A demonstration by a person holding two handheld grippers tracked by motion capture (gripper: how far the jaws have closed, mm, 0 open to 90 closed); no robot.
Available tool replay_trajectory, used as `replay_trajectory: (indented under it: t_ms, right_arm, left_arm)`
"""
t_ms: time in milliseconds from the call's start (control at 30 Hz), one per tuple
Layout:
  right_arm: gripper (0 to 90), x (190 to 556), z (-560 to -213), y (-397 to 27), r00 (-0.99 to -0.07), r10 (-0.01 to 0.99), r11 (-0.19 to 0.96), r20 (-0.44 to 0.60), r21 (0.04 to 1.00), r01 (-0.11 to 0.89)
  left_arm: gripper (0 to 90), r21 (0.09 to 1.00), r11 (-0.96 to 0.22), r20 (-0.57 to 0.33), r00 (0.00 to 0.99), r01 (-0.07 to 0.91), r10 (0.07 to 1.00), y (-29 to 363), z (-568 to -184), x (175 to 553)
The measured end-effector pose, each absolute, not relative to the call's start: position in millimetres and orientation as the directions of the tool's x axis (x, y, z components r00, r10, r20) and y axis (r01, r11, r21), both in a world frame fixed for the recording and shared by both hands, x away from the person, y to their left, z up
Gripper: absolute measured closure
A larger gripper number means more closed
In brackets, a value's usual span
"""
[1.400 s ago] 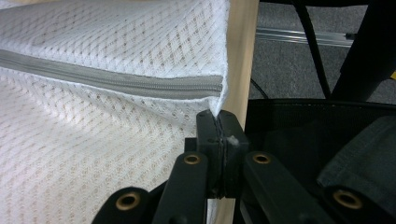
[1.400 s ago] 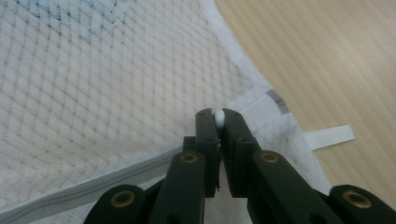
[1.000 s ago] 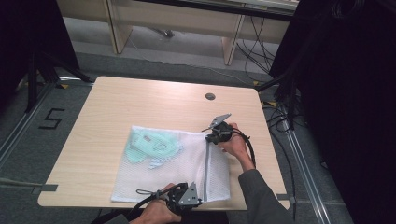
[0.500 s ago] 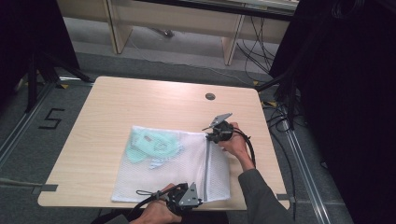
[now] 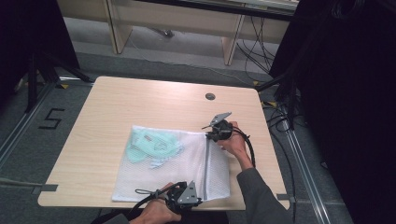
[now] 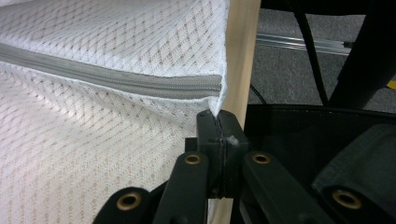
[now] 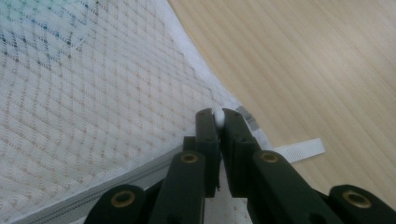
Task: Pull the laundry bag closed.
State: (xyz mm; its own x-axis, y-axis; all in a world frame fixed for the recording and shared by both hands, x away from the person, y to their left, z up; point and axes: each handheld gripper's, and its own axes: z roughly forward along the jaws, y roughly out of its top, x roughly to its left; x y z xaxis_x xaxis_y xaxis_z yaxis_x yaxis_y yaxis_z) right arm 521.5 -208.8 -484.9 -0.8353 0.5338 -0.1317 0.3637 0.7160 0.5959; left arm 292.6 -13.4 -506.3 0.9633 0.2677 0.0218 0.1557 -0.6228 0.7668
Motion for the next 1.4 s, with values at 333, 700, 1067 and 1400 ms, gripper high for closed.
replay_trajectory:
  t_ms: [333,700,1067,1400]
  right_arm:
    - [85.9,523.5,-484.8,-209.2,-0.823,0.546,0.709,-0.154,0.609,0.356]
    - [81.2,523.1,-485.5,-207.0,-0.798,0.587,0.693,-0.14,0.596,0.406]
    - [62.7,520.2,-475.0,-207.5,-0.77,0.631,0.639,-0.101,0.631,0.441]
    - [53.1,510.8,-460.2,-209.3,-0.749,0.657,0.594,-0.088,0.673,0.441]
  left_arm:
    - [88.8,0.77,-0.614,0.012,0.957,0.176,0.289,-11.3,-507.9,300.7]
    - [86.6,0.76,-0.616,-0.019,0.955,0.207,0.297,-15.0,-511.3,304.9]
    - [73.5,0.764,-0.603,-0.036,0.949,0.228,0.313,-12.9,-506.0,304.4]
    - [53.9,0.78,-0.564,-0.071,0.933,0.273,0.353,2.3,-489.1,308.3]
